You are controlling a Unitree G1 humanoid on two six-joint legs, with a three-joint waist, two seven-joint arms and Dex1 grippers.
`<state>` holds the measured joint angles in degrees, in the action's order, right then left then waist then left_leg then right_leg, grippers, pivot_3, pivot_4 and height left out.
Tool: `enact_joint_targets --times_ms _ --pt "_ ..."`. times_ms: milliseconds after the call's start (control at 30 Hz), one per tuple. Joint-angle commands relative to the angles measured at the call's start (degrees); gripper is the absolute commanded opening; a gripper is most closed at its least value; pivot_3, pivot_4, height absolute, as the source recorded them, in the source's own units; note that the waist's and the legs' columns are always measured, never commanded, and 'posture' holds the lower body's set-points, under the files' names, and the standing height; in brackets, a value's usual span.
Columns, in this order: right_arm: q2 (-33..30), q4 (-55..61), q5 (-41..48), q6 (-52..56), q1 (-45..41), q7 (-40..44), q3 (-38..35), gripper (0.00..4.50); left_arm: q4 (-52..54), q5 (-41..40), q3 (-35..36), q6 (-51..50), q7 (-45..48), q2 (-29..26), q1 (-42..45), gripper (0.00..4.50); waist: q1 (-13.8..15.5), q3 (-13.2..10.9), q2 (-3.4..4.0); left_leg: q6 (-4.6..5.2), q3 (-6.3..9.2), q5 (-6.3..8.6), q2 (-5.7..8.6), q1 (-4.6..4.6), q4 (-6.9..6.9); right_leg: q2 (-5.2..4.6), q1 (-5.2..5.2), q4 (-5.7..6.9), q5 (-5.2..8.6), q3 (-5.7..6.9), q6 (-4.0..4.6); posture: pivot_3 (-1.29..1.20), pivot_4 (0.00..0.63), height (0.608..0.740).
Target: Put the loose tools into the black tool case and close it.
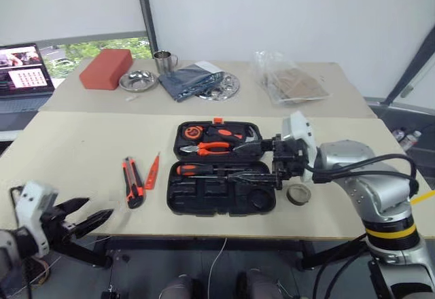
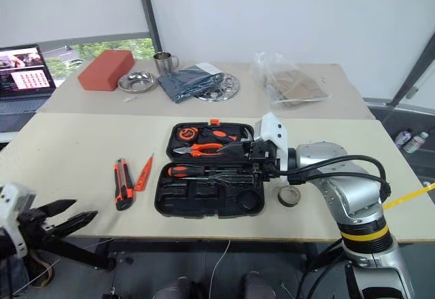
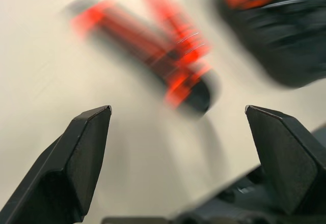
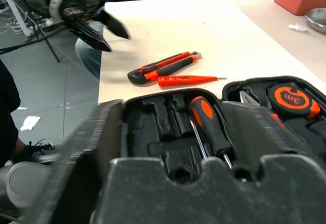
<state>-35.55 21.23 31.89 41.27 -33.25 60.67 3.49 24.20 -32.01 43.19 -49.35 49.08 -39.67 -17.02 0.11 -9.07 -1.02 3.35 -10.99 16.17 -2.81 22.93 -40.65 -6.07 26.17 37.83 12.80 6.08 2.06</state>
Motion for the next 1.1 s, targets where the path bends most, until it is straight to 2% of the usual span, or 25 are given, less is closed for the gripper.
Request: enact_joint_targets --times_ms 33,167,267,400,533,767,867,1000,1100 --pt "-0.07 0.19 0.15 -1.97 -1.11 -0.92 -0.80 4.46 3.67 -2.77 -0.84 -3.23 -4.86 -1.00 4.00 4.50 0.53 0.00 -0.01 -0.02 0.00 0.01 0.02 0.01 0.00 -0.06 -0.01 0.00 -0.02 0.02 0.01 0.00 0.150 0.736" --pt "0.67 -0.45 -1.87 -3.85 -0.94 -2.70 0.27 4.46 2.76 -3.87 -9.09 -11.53 -9.29 -6.79 15.12 4.50 0.93 0.06 -0.12 -0.03 0.01 -0.01 0.10 0.05 -0.03 -0.13 -0.05 0.04 -0.11 0.08 -0.02 0.00 0.150 0.736" --pt "1.15 0.48 -2.06 -4.00 0.04 -4.30 0.27 4.46 -0.01 -4.78 -16.88 -19.51 -12.46 -9.68 27.49 4.50 0.48 0.09 -0.18 -0.02 0.00 -0.01 0.20 0.11 -0.03 0.15 0.00 0.15 -0.11 0.17 -0.02 0.00 0.150 0.736" --pt "1.53 2.87 -1.79 -3.43 1.86 -6.67 0.01 4.46 -5.73 -3.25 -26.09 -27.57 -16.79 -9.64 40.39 4.50 0.07 0.08 -0.20 0.44 -0.14 -0.27 0.14 0.02 -0.01 0.50 0.01 0.12 -0.10 0.17 -0.04 0.00 0.150 0.736" --pt "1.78 5.64 -1.30 -2.58 3.91 -9.57 -0.53 4.46 -12.38 0.22 -36.31 -27.18 -16.88 -10.57 46.38 4.50 -0.87 0.06 -0.22 0.47 -0.21 -0.29 0.09 -0.08 0.21 0.69 0.04 0.08 -0.04 0.05 -0.03 0.00 0.150 0.736" --pt "1.96 8.25 -0.79 -1.83 6.97 -13.54 -1.55 4.46 -25.27 8.60 -50.16 -19.64 -16.78 -6.31 54.50 4.50 -0.74 0.02 -0.29 0.33 -0.25 -0.38 0.10 -0.07 0.37 0.76 0.05 -0.08 -0.01 -0.05 0.01 0.00 0.150 0.736" --pt "1.79 9.04 -0.06 -1.41 7.65 -14.57 -2.12 4.50 -29.52 10.63 -52.77 -18.00 -16.28 -4.89 55.14 3.86 -0.73 0.02 -0.28 0.33 -0.28 -0.38 0.11 -0.12 0.36 0.75 0.05 -0.03 -0.01 -0.12 0.01 0.00 0.150 0.736" --pt "0.78 10.27 0.53 -1.19 8.57 -14.89 -2.54 4.50 -32.20 12.43 -53.86 -17.49 -15.66 -3.78 54.42 2.49 -0.66 0.03 -0.28 0.31 -0.32 -0.40 0.11 -0.30 0.36 0.73 -0.02 0.12 0.00 -0.32 0.01 0.00 0.150 0.736" --pt "-0.48 11.33 1.97 -0.28 9.39 -14.78 -3.47 4.50 -32.68 12.61 -52.02 -17.88 -15.32 -3.51 54.62 1.40 -0.65 0.03 -0.28 0.32 -0.33 -0.40 0.12 -0.38 0.36 0.69 -0.08 0.14 0.01 -0.49 -0.01 0.00 0.150 0.736"
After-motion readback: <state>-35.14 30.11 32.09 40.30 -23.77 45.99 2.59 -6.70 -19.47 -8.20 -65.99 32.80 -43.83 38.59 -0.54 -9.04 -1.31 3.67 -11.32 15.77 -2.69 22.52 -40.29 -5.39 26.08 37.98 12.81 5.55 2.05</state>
